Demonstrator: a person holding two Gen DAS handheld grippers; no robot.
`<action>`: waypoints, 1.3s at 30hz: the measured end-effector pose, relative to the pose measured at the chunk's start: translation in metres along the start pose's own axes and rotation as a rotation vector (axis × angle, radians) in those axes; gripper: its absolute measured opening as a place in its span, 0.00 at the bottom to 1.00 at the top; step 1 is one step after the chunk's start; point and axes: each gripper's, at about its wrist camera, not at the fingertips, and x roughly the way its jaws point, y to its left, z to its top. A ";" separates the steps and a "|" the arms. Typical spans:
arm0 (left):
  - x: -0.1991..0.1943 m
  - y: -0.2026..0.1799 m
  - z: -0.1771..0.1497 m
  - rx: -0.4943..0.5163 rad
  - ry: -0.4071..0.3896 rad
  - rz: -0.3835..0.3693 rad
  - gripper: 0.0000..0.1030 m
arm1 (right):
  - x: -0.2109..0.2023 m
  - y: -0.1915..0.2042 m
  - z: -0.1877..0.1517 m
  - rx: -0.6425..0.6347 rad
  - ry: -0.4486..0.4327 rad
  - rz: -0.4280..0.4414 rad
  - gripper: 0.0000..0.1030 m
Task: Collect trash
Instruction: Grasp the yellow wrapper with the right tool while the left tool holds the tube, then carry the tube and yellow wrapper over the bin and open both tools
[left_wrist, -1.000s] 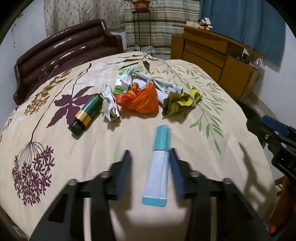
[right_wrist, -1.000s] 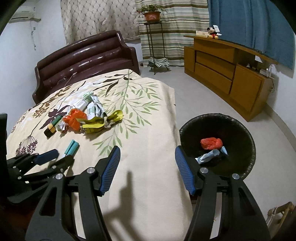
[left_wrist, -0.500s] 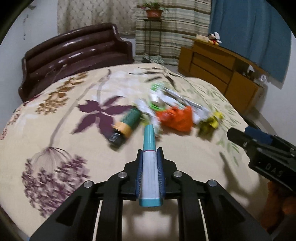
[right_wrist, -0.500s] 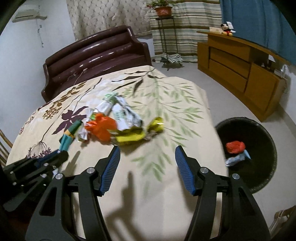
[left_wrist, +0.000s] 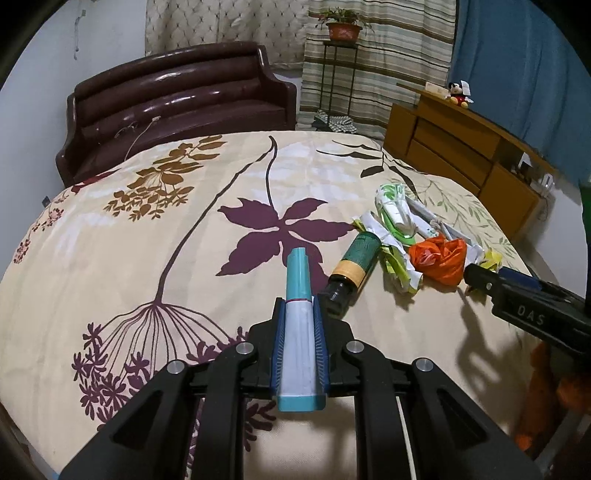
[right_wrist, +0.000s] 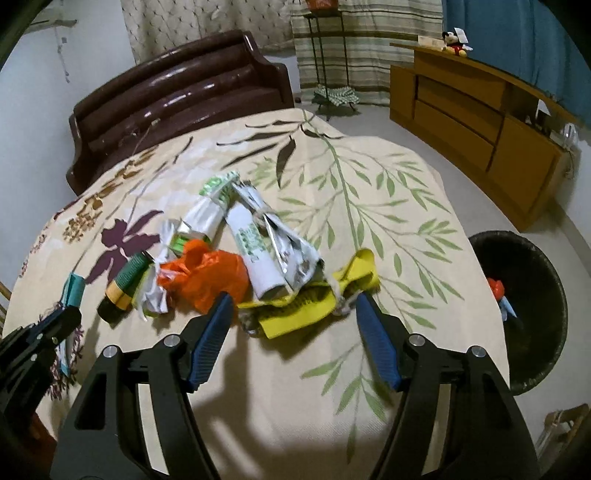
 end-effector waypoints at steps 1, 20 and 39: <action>0.001 0.000 0.000 0.001 0.002 -0.002 0.16 | 0.000 -0.002 -0.002 -0.004 0.005 -0.011 0.65; 0.005 0.012 0.002 0.004 0.006 0.018 0.16 | -0.034 -0.030 -0.008 -0.034 -0.022 -0.046 0.65; 0.007 0.007 0.009 -0.003 -0.001 0.020 0.16 | -0.002 -0.016 -0.004 -0.138 0.020 -0.064 0.21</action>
